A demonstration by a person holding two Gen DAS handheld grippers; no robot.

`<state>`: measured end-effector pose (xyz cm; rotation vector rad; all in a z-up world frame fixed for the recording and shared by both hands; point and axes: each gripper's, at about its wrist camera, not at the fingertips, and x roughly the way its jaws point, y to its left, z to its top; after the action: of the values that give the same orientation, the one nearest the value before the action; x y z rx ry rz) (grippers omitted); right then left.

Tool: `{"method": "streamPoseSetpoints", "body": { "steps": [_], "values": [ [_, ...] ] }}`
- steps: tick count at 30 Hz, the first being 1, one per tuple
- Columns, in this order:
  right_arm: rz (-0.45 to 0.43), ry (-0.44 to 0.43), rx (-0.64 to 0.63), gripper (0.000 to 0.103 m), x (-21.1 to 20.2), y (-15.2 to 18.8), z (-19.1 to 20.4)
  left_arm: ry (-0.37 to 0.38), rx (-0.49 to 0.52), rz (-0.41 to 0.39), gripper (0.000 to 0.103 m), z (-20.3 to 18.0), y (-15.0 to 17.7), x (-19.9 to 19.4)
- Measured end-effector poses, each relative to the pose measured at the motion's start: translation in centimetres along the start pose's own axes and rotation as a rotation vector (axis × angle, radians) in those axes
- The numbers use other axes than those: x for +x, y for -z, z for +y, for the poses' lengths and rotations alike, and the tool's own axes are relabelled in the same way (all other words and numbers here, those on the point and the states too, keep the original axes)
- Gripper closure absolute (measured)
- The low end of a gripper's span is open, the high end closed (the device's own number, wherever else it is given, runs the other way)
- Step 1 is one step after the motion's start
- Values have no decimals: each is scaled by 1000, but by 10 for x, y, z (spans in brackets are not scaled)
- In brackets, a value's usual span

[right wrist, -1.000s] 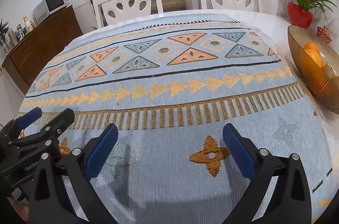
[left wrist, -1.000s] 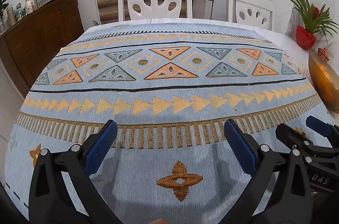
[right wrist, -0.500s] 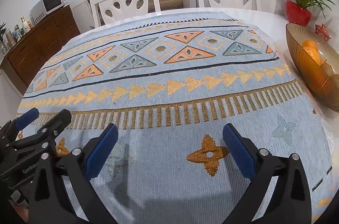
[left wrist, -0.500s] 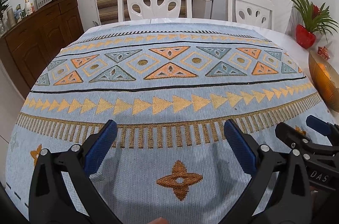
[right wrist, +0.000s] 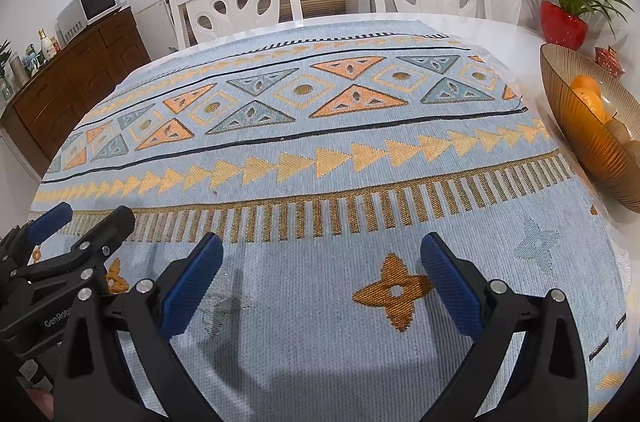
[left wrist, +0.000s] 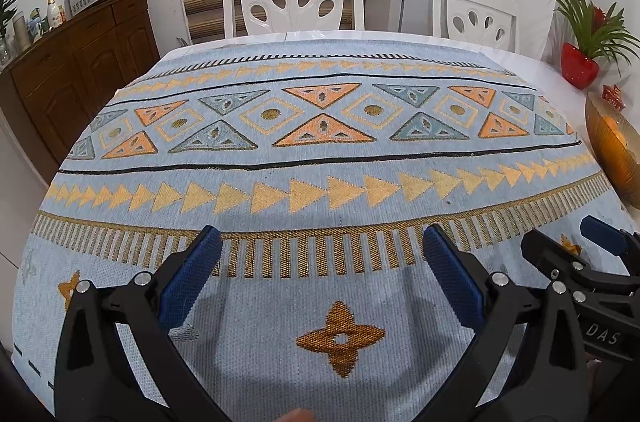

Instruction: Organize fruits

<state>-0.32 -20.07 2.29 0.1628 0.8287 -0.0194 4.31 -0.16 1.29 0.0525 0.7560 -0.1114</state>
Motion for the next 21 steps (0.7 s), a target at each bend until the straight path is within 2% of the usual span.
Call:
{"method": "streamPoseSetpoints", "body": {
  "steps": [21],
  "values": [
    [4, 6, -8, 5, 1, 0, 2, -4, 8, 17, 3, -1, 0, 3]
  ]
}}
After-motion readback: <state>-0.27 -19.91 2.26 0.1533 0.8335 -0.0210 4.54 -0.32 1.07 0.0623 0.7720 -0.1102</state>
